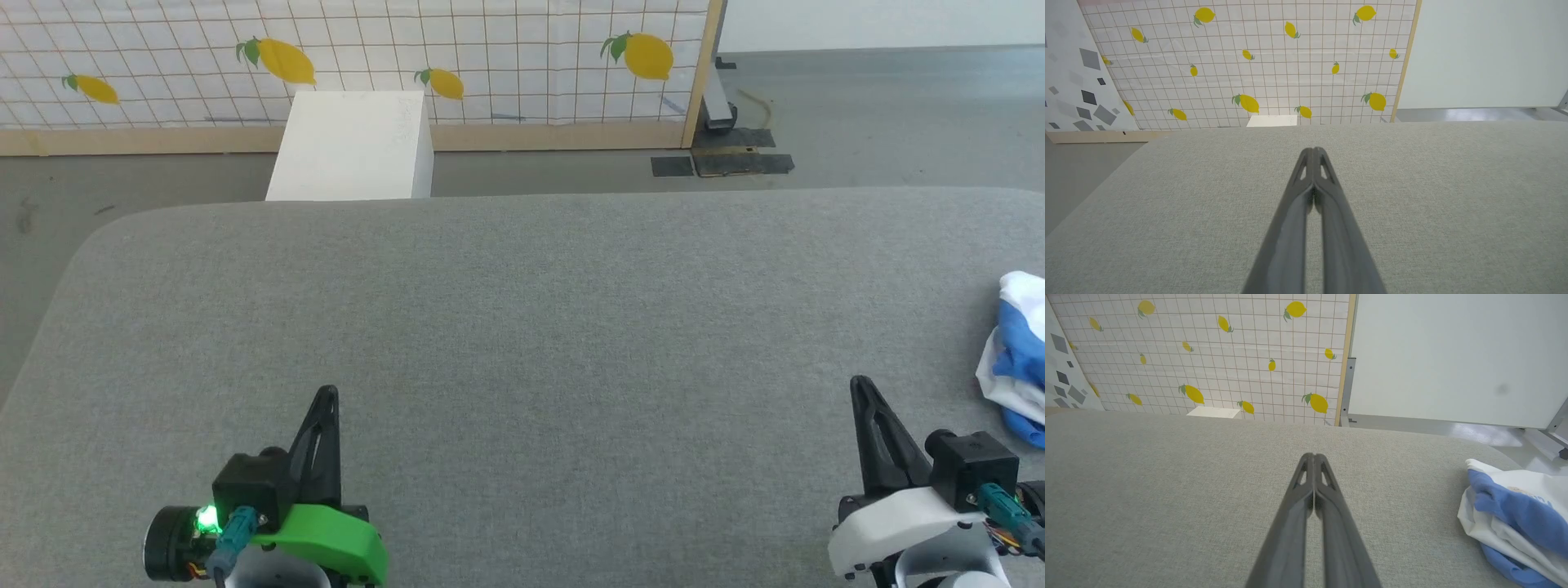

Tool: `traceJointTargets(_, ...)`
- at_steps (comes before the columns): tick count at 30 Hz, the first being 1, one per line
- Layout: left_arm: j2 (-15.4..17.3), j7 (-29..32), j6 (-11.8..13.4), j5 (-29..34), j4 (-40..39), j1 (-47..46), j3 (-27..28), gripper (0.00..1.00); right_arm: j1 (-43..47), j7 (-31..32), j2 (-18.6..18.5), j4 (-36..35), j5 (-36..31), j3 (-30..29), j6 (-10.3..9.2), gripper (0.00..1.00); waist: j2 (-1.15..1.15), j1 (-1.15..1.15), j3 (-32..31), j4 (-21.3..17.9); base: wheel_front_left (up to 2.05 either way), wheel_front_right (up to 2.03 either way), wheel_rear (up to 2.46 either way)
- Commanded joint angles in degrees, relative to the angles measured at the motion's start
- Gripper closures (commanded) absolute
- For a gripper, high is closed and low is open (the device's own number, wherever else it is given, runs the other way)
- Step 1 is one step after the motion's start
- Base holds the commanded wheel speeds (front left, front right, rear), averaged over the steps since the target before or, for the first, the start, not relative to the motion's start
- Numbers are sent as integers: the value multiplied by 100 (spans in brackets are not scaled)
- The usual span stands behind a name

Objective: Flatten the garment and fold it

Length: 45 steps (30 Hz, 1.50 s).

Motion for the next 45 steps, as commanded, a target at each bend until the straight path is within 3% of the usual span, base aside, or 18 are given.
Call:
traceJointTargets(1,-17,33,39,96,24,-101,31,100,-122,43,5,-44,-7,38,-5,100,0,0,-4,-1,0,0,0)
traceJointTargets(45,-28,544,125,362,174,-303,276,100,-207,538,8,-306,-12,477,-8,100,0,0,-143,-32,0,0,0)
